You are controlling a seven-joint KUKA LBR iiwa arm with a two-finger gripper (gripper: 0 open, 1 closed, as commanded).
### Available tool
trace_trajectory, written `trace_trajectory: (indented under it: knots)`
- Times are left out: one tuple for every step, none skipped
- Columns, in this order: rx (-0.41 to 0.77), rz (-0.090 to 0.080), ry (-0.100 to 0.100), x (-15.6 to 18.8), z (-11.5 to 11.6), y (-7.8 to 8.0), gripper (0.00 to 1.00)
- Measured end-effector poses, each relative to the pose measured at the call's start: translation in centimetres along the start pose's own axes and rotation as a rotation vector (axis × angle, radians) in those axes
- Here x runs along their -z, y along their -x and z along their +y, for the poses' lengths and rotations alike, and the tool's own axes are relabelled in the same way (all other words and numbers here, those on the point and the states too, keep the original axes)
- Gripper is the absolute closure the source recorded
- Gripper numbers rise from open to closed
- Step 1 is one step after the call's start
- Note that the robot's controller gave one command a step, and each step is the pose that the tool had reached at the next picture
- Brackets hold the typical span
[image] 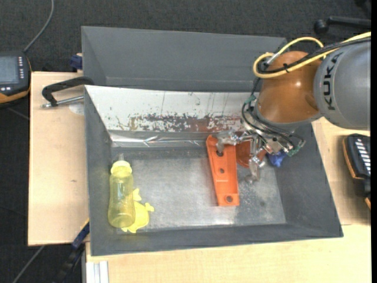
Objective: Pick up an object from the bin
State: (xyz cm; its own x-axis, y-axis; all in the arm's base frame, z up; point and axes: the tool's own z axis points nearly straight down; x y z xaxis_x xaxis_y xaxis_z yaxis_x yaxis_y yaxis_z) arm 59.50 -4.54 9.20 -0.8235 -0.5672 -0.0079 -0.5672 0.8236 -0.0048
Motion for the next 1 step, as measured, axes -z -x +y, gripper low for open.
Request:
trace_trajectory:
  knots:
    - [0.287,-0.001,0.003,-0.79,1.96,0.24,0.00]
